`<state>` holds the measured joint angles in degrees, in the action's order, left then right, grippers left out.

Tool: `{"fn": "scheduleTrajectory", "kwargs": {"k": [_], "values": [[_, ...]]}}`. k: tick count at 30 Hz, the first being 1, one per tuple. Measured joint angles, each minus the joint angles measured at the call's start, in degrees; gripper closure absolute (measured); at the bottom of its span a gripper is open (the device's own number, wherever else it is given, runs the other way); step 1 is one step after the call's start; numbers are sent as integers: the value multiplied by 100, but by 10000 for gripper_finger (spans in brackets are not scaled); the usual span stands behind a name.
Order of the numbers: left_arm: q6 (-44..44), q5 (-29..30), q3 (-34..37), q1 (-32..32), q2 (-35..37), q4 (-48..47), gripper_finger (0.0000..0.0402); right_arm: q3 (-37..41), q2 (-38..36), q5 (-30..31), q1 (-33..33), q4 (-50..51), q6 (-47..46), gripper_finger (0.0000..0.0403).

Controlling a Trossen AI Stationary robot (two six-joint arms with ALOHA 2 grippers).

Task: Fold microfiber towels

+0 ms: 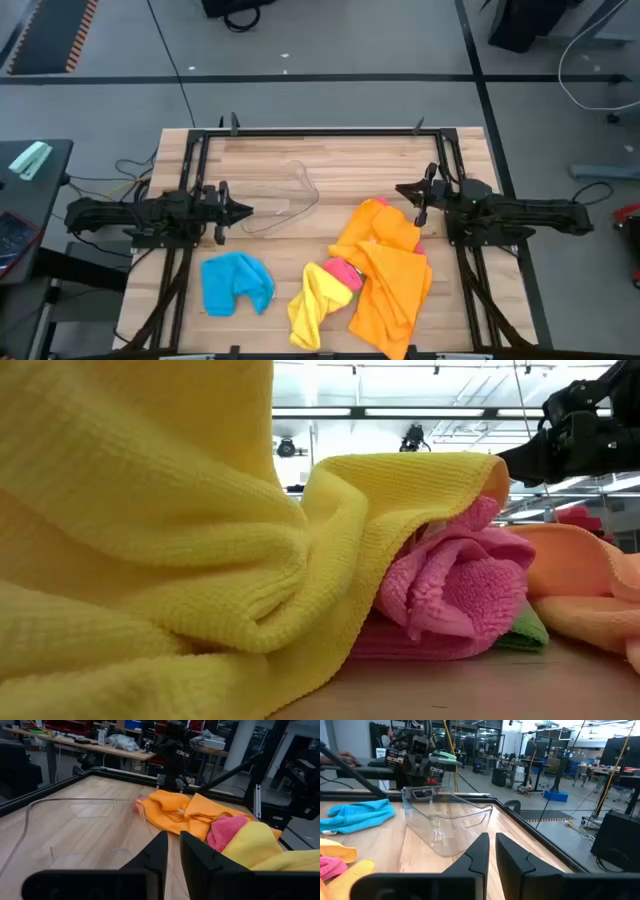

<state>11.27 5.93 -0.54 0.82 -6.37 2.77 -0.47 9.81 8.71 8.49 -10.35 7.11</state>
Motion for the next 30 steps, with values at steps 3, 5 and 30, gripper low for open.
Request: {"fn": "scheduleTrajectory", "kwargs": {"k": [3, 5, 30], "values": [[0, 0, 0, -2, 0, 2, 350, 0, 2, 2, 0, 2, -1, 361], [0, 0, 0, -1, 1, 2, 351, 0, 2, 0, 1, 2, 0, 361], [0, 0, 0, 0, 2, 1, 342, 0, 1, 1, 0, 1, -1, 361]]}}
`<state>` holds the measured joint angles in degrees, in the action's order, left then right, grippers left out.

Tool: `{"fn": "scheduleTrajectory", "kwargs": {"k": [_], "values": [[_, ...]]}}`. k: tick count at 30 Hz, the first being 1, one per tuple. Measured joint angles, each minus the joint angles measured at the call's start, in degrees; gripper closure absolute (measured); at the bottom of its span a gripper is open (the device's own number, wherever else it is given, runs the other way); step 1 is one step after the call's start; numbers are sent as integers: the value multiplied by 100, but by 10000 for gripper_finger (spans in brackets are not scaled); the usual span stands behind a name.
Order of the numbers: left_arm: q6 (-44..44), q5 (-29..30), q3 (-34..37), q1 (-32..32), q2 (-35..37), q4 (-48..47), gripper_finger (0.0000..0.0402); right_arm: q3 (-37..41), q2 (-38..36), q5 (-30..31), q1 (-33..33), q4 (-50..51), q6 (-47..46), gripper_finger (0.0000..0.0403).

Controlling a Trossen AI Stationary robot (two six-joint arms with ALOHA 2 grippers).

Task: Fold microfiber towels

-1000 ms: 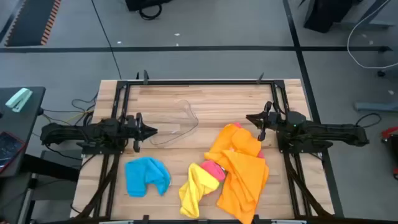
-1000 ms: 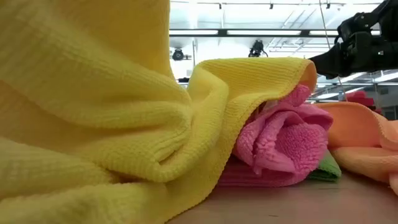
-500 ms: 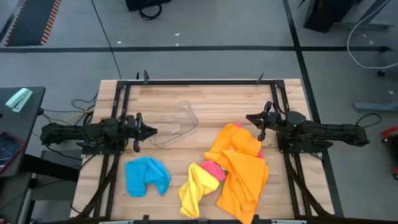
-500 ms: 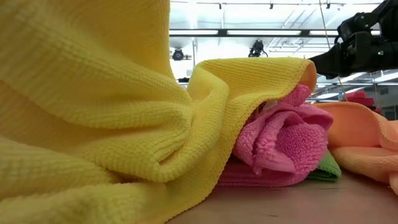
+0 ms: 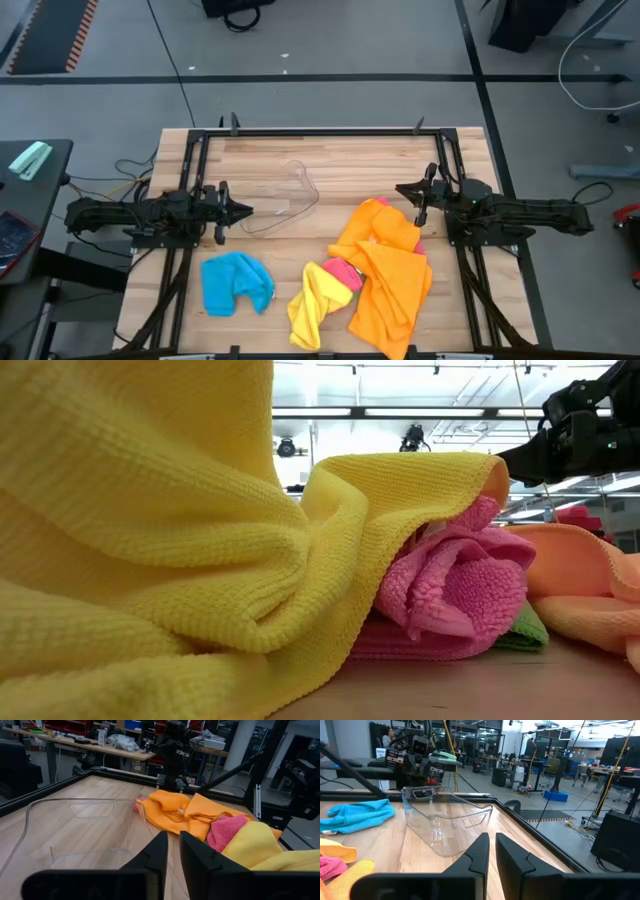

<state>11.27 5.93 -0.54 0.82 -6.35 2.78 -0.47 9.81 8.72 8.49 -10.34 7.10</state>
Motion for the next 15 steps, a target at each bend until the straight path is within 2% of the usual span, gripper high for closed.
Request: {"fn": "scheduleTrajectory", "kwargs": {"k": [15], "values": [[-1, 0, 0, -2, -1, -1, 344, 0, 1, 1, 2, 1, 1, 361]]}}
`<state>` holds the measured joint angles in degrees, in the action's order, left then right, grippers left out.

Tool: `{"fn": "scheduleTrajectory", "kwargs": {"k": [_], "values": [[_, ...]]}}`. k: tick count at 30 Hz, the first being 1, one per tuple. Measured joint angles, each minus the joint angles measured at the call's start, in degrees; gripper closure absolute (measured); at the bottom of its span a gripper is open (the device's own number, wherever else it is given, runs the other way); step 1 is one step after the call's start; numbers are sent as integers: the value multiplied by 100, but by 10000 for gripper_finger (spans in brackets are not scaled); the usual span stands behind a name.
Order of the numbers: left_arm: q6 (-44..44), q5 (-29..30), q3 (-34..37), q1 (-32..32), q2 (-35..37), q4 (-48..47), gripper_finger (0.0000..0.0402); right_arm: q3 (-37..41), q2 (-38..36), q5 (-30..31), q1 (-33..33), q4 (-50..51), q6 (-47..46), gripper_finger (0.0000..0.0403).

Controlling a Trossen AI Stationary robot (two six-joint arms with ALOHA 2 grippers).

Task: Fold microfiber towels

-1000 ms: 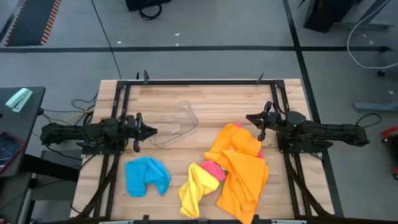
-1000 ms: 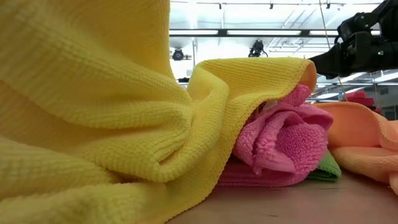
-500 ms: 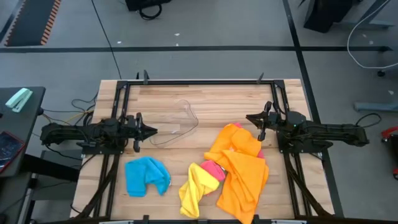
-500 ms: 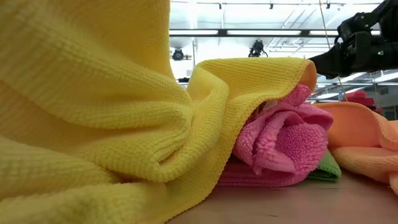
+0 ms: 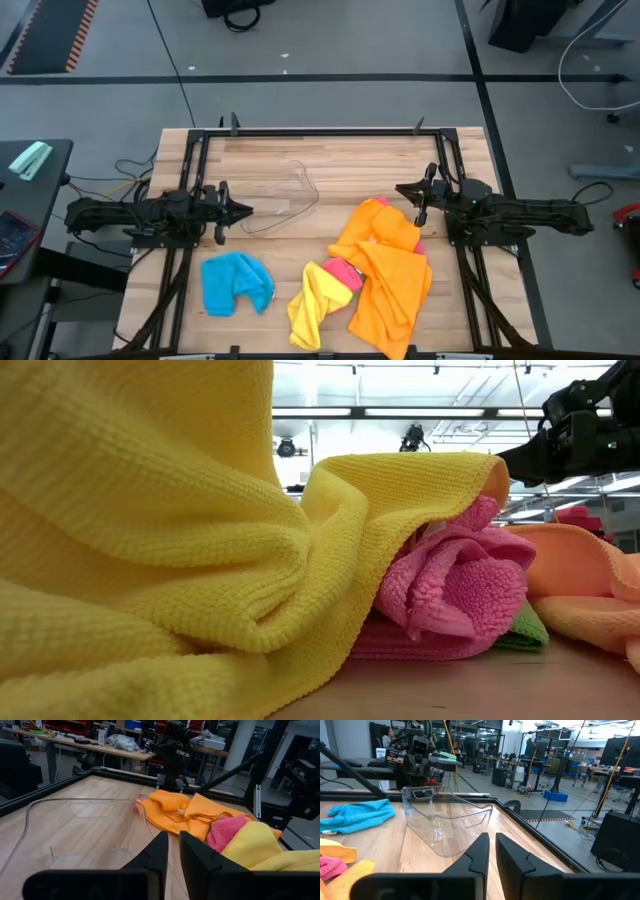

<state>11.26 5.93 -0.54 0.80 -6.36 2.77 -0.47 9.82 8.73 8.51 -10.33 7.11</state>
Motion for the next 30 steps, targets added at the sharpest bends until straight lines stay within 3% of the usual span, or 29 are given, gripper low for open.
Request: {"fn": "scheduleTrajectory", "kwargs": {"k": [30], "values": [[0, 0, 0, 0, -2, 1, 350, 0, 0, -2, -1, -2, -1, 361]]}}
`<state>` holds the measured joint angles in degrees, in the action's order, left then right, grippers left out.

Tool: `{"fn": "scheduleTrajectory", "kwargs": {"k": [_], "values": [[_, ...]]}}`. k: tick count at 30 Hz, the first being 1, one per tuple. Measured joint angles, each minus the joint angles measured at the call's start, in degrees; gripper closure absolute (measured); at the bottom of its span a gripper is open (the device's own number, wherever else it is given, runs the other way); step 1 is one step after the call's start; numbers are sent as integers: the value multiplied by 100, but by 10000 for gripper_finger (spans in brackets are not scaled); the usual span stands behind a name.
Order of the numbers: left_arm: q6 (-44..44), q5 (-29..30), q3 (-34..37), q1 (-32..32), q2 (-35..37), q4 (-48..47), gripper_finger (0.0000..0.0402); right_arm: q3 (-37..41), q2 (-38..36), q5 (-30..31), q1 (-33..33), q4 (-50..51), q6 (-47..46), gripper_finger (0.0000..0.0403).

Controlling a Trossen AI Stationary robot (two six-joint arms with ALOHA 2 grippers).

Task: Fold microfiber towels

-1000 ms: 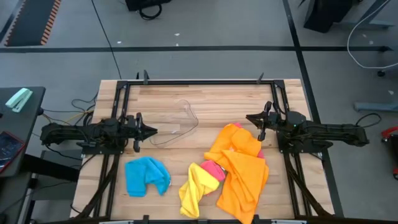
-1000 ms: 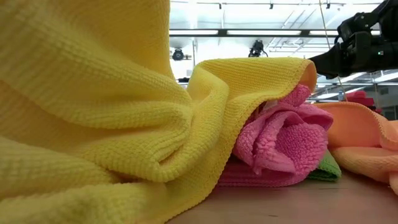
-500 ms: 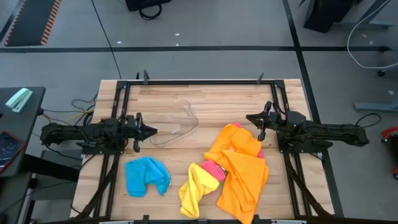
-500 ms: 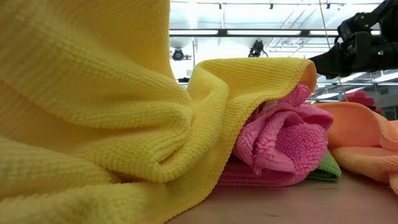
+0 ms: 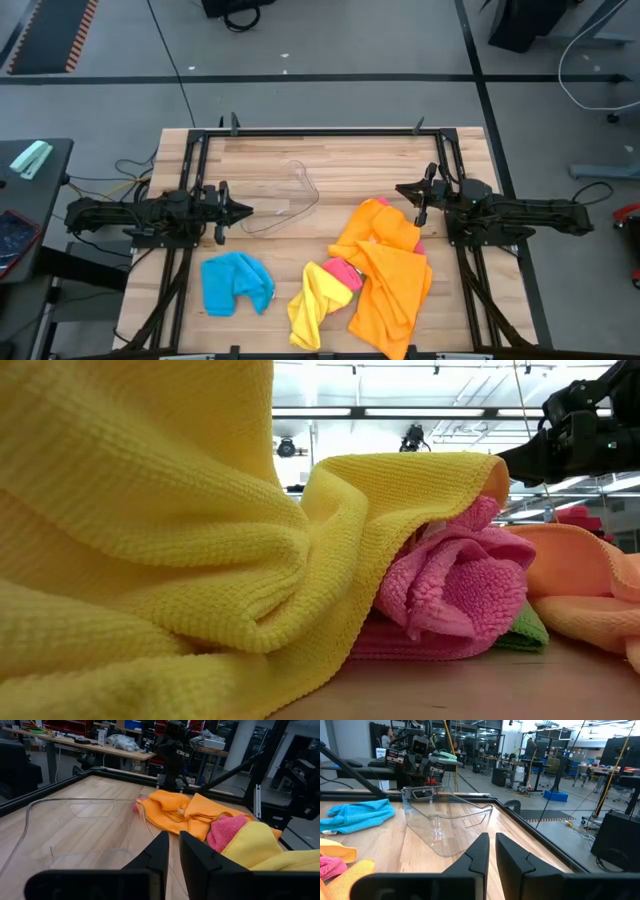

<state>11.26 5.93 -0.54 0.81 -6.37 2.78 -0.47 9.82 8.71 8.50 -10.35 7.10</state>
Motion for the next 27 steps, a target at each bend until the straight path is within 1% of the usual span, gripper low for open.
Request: {"fn": "scheduleTrajectory", "kwargs": {"k": [7, 15, 21, 22, 24, 27], "values": [[1, 0, 0, 0, 1, 0, 342, 0, -2, 1, 1, 1, 0, 361], [1, 0, 0, 1, 2, -1, 350, 0, -1, 2, -1, 0, 0, 361], [1, 0, 0, 0, 0, 0, 345, 0, 0, 1, -1, -12, -5, 361], [0, 0, 0, 1, 2, 0, 344, 0, 0, -6, -1, -44, -121, 361], [3, 0, 0, 1, 2, -1, 342, 0, -2, -76, -1, -69, -700, 361], [3, 0, 0, 1, 0, 1, 344, 0, 45, -84, 7, -191, -1303, 361]]}}
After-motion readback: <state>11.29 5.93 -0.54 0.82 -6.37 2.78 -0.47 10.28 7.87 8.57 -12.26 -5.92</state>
